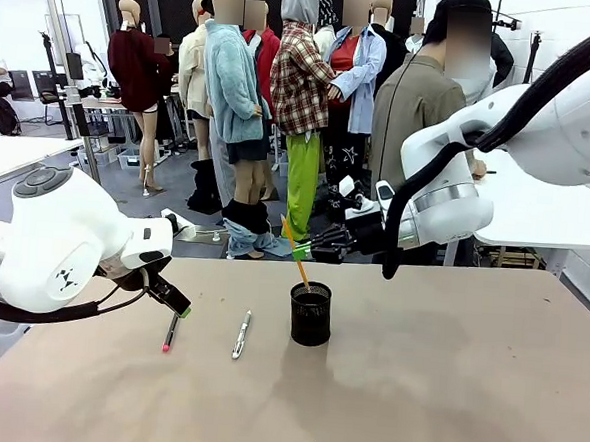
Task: Place the pens into the pen holder.
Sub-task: Pick up a writing instrument from the table and place it into the Pen holder.
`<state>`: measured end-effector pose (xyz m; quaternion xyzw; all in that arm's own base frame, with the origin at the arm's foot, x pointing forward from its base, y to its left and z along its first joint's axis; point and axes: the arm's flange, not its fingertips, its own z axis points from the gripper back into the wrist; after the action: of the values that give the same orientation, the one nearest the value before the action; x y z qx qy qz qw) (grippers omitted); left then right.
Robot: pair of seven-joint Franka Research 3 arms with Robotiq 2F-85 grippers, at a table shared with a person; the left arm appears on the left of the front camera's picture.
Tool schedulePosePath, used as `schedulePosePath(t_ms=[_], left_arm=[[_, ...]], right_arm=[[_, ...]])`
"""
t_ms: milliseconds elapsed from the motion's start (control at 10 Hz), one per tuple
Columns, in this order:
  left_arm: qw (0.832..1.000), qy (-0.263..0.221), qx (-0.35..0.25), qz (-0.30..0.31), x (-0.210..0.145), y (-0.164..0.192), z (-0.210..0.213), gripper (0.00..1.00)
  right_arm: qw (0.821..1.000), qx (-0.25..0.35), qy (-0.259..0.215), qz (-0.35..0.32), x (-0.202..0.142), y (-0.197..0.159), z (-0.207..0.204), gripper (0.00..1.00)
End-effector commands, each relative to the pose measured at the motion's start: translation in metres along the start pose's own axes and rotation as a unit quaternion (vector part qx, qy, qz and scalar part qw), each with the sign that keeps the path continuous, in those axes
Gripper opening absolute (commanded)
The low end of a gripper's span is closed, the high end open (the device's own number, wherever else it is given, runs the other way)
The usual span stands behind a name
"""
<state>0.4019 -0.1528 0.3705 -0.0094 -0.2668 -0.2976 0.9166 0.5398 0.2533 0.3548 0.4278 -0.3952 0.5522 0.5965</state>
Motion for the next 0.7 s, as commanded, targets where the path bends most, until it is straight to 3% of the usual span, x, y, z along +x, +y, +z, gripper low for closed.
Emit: schedulePosePath(t_ms=[0, 400, 500, 600], left_arm=[[1.000, -0.001, 0.000, 0.002, 0.000, 0.002, 0.001, 1.00], [1.000, -0.001, 0.000, 0.002, 0.000, 0.002, 0.001, 1.00], [1.000, -0.001, 0.000, 0.002, 0.000, 0.002, 0.001, 1.00], [1.000, -0.001, 0.000, 0.002, 0.000, 0.002, 0.001, 1.00]], right_arm=[[1.000, 0.002, 0.003, -0.014, -0.010, -0.011, -0.009, 0.00], [0.999, 0.035, 0.030, -0.005, -0.026, 0.001, -0.008, 0.00], [0.999, 0.036, 0.038, -0.001, -0.030, 0.005, -0.005, 0.06], [0.999, 0.035, 0.042, 0.000, -0.031, 0.009, -0.001, 0.24]])
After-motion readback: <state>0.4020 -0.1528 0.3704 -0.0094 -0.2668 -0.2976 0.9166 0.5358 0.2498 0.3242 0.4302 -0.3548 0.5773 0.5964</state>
